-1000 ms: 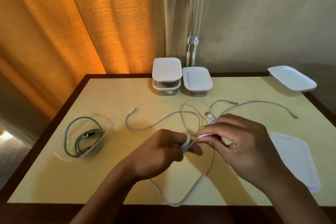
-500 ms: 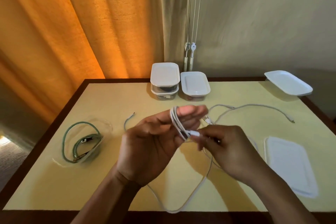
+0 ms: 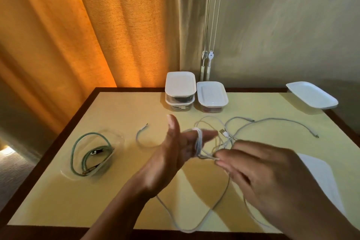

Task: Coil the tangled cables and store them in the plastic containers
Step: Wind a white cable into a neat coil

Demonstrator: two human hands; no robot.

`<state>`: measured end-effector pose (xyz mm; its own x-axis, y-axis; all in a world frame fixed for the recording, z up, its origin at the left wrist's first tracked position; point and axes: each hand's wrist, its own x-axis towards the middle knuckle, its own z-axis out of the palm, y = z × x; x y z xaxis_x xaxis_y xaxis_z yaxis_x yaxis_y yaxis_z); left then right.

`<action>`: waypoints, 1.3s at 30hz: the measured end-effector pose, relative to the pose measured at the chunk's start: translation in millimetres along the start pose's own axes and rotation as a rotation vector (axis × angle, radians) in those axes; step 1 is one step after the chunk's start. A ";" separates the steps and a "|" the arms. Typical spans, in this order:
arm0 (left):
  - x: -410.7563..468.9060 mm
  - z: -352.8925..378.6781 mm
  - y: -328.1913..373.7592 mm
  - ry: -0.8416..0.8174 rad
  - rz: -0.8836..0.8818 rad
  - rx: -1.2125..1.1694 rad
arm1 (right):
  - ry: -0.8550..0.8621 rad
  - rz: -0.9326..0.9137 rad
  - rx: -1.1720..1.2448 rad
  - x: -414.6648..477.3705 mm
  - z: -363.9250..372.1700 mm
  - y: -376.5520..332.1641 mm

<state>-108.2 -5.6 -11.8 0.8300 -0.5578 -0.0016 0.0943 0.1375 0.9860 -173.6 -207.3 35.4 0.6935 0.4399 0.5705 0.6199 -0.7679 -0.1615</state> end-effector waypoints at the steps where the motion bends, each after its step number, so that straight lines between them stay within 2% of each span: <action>1: -1.2 1.1 -0.7 -0.085 -0.047 0.049 | 0.036 -0.028 -0.016 2.3 -3.3 4.7; 4: -4.6 5.0 1.2 -0.246 -0.150 0.132 | 0.107 -0.059 -0.006 8.0 -2.2 22.9; 9: -12.4 10.6 13.5 -0.296 -0.125 0.172 | 0.141 0.028 0.294 12.4 23.0 41.1; 14: -15.6 11.6 19.4 -0.205 -0.004 0.221 | -0.041 0.285 0.666 4.3 43.2 45.4; 18: -18.4 14.3 14.2 -0.194 0.025 -0.016 | -0.141 0.494 0.921 0.4 41.5 36.8; 22: -16.6 14.2 9.1 -0.178 0.065 -0.252 | -0.277 0.592 0.970 -0.9 34.3 32.9; 26: -14.4 13.9 17.3 -0.020 0.175 -0.617 | -0.445 0.678 0.956 -6.3 34.2 27.8; 28: -11.6 13.6 24.5 0.120 0.243 -0.709 | -0.566 0.634 0.763 -9.2 37.1 19.5; 29: -9.1 11.2 24.9 0.191 0.256 -0.665 | -0.600 0.575 0.645 -11.0 39.7 15.3; 31: -8.2 3.9 18.4 0.260 0.234 -0.422 | -0.582 0.476 0.522 -13.1 39.9 6.9; 34: -15.8 0.4 3.3 0.266 0.110 0.187 | -0.420 0.307 0.338 -9.7 34.3 -2.8; 36: -20.4 2.1 1.9 0.207 0.018 0.441 | -0.273 0.180 0.167 -10.8 31.2 -2.0; 39: -19.5 4.9 8.6 -0.026 -0.053 0.647 | -0.148 0.096 0.088 -10.0 23.6 4.7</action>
<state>-126.3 2.4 -2.4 0.8187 -0.5714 -0.0568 -0.2225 -0.4069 0.8860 -168.9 -204.3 10.0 0.7936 0.4350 0.4255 0.5732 -0.7690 -0.2830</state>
